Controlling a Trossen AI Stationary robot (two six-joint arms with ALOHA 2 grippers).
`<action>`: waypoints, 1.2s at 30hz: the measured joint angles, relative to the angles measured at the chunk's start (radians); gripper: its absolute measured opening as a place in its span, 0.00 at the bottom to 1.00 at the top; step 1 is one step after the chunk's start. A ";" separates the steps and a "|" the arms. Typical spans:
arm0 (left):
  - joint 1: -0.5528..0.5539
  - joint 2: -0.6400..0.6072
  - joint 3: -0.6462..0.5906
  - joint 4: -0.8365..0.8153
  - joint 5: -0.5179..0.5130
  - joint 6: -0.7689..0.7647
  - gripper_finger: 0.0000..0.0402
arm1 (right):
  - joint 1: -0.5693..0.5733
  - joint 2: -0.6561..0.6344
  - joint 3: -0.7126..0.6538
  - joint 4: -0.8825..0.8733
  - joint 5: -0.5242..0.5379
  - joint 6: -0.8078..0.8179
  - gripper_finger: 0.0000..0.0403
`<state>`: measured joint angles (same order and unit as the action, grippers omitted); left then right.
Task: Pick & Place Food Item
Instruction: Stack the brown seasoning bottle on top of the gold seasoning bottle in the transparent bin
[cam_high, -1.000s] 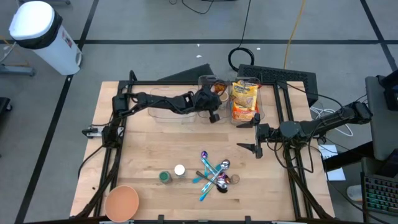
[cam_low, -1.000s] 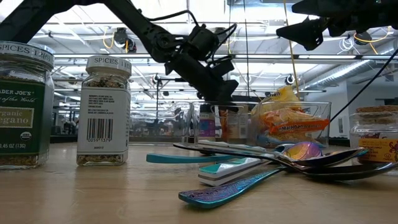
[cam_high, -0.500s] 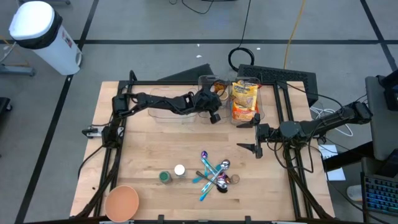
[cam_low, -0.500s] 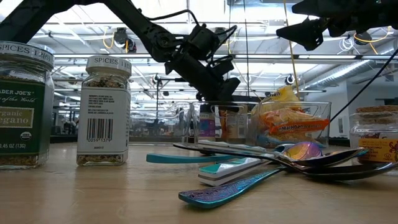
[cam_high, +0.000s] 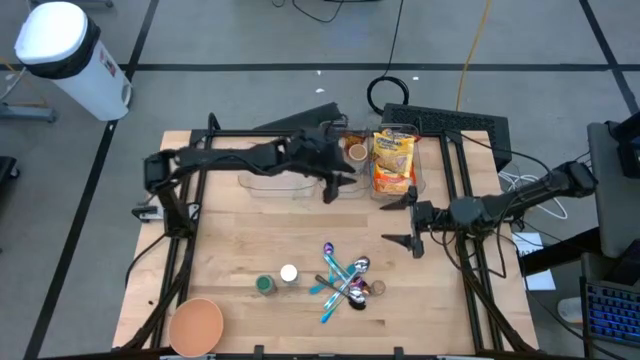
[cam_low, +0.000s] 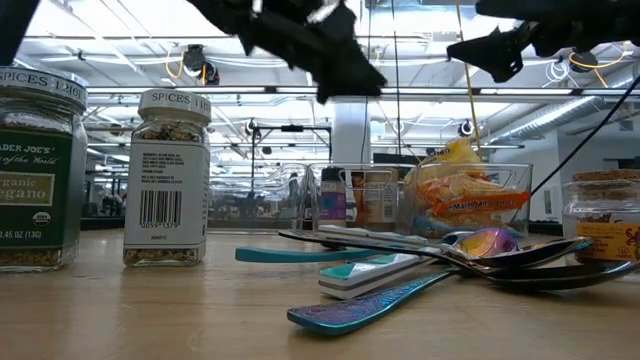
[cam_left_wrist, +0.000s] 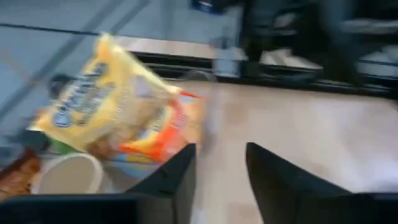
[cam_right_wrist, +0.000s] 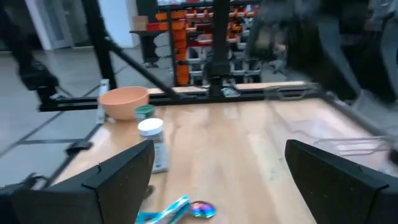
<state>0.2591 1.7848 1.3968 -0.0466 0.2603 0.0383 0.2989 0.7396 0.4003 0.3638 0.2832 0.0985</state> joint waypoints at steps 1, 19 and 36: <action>0.004 -0.024 -0.005 -0.015 0.027 -0.001 0.43 | 0.015 0.007 0.000 0.003 0.000 0.008 0.89; 0.017 -0.445 -0.636 0.587 -0.061 -0.199 0.70 | 0.221 0.452 0.287 -0.326 -0.001 0.151 0.89; 0.014 -0.435 -0.668 0.574 -0.106 -0.248 0.70 | 0.313 0.725 0.332 -0.422 -0.156 0.504 0.76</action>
<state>0.2729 1.3495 0.7288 0.5279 0.1547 -0.2095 0.6119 1.4642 0.7319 -0.0581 0.1274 0.6026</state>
